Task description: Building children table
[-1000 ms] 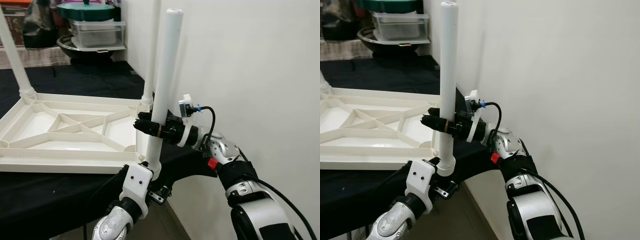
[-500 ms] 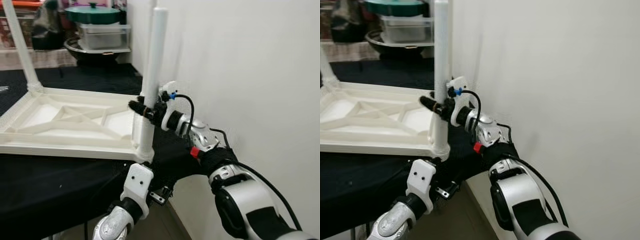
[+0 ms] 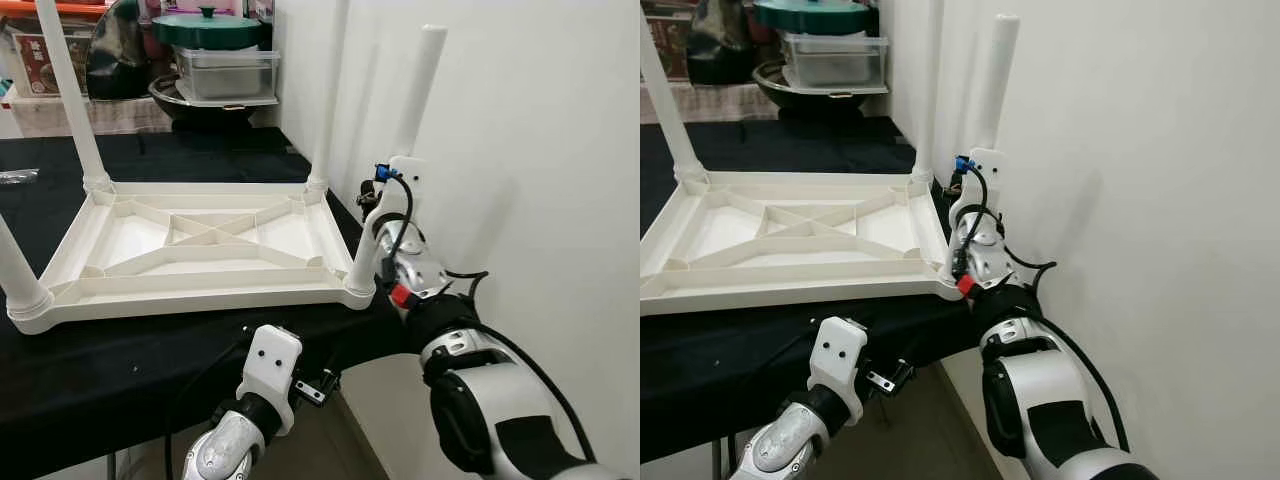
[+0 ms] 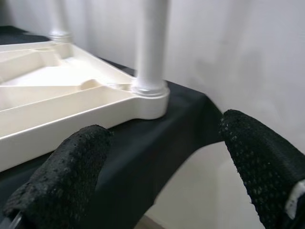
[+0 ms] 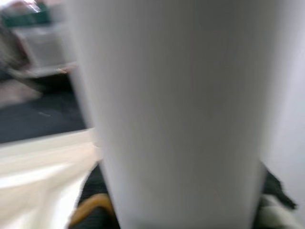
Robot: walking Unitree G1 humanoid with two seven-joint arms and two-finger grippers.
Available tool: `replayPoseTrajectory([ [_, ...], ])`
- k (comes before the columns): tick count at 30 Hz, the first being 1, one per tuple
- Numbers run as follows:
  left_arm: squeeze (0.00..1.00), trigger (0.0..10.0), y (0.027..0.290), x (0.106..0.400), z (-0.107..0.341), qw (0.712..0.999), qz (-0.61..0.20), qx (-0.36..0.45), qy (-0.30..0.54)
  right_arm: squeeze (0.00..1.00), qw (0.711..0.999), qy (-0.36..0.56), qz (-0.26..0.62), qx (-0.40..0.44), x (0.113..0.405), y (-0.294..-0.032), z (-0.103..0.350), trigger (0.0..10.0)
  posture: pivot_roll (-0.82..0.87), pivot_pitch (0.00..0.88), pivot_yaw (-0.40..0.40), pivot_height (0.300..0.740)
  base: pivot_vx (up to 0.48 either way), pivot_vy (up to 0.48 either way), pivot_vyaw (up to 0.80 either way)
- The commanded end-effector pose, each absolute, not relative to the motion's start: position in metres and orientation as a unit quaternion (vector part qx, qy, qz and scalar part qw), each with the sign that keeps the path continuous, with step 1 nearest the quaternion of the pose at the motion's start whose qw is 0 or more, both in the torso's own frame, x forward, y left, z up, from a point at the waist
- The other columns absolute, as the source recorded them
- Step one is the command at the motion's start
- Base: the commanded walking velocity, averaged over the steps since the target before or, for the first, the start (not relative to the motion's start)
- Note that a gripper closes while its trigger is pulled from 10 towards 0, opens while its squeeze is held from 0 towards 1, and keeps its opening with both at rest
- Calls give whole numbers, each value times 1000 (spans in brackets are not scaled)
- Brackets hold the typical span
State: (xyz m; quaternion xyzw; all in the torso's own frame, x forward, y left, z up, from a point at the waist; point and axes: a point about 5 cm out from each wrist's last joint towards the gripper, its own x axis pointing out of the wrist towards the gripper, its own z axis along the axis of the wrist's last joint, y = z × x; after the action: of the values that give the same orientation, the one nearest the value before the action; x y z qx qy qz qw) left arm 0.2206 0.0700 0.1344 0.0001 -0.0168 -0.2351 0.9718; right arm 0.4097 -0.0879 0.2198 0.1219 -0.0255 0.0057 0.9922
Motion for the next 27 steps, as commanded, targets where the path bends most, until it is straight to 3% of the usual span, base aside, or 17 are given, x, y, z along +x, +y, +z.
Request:
replayPoseTrajectory([
  [1, 0, 10000, 69, 220, 131, 972, -236, 4, -10, 1000, 989, -14, 24, 143, 408, -86, 209, 10000, 94, 20, -125, 740, 0, 0, 0],
  [5, 0, 10000, 69, 220, 131, 972, -236, 4, -9, 1000, 987, -32, 68, 144, 406, -80, 211, 10000, 94, 15, -125, 740, 0, 0, 0],
  [6, 0, 10000, 69, 219, 131, 972, -236, 4, -9, 0, 981, -29, 127, 145, 405, -74, 210, 10000, 91, 15, -122, 740, 0, 0, 0],
  [8, 0, 10000, 69, 219, 131, 972, -236, 4, -9, 0, 981, -29, 127, 145, 405, -74, 210, 10000, 91, 15, -122, 740, 0, 0, 0],
  [9, 0, 10000, 69, 219, 130, 972, -237, 3, -9, 0, 962, -9, 233, 142, 401, -66, 204, 10000, 90, 12, -123, 740, 0, 0, 0],
  [10, 0, 10000, 69, 219, 130, 972, -237, 3, -9, 0, 962, -9, 233, 142, 401, -66, 204, 10000, 90, 12, -123, 740, 0, 0, 0],
  [11, 0, 10000, 68, 219, 130, 971, -237, 3, -9, 0, 930, 13, 335, 151, 394, -60, 199, 10000, 89, 10, -122, 740, 0, 0, 0],
  [13, 0, 10000, 68, 219, 130, 971, -238, 3, -9, 0, 838, 4, 526, 147, 372, -62, 200, 10000, 94, 5, -126, 740, 0, 0, 0],
  [15, 0, 10000, 68, 219, 130, 971, -238, 3, -9, 0, 838, 4, 526, 147, 372, -62, 200, 10000, 94, 5, -126, 740, 0, 0, 0],
  [16, 0, 10000, 68, 219, 130, 971, -238, 3, -9, 0, 795, -8, 583, 165, 364, -65, 206, 10000, 94, 4, -125, 740, 0, 0, 0],
  [18, 0, 10000, 68, 219, 130, 971, -238, 3, -9, 0, 741, -30, 642, 194, 357, -69, 219, 10000, 98, 1, -127, 740, 0, 0, 0],
  [19, 0, 10000, 68, 219, 130, 971, -238, 3, -9, 0, 741, -30, 642, 194, 357, -69, 219, 10000, 98, 1, -127, 740, 0, 0, 0],
  [21, 0, 10000, 68, 218, 129, 971, -238, 3, -8, 0, 703, -46, 678, 208, 356, -70, 231, 10000, 97, 0, -128, 740, 0, 0, 0],
  [25, 0, 10000, 68, 218, 130, 971, -238, 2, -8, 0, 710, -46, 675, 197, 359, -65, 232, 10000, 98, 1, -130, 740, 0, 0, 0],
  [26, 0, 10000, 67, 218, 130, 971, -238, 2, -8, 0, 725, -42, 662, 185, 363, -62, 230, 4039, 99, 3, -132, 740, 0, 0, 0],
  [27, 0, 10000, 67, 218, 130, 971, -239, 2, -8, 0, 744, -40, 645, 170, 366, -58, 228, 0, 100, 4, -133, 740, 0, 0, 0],
])
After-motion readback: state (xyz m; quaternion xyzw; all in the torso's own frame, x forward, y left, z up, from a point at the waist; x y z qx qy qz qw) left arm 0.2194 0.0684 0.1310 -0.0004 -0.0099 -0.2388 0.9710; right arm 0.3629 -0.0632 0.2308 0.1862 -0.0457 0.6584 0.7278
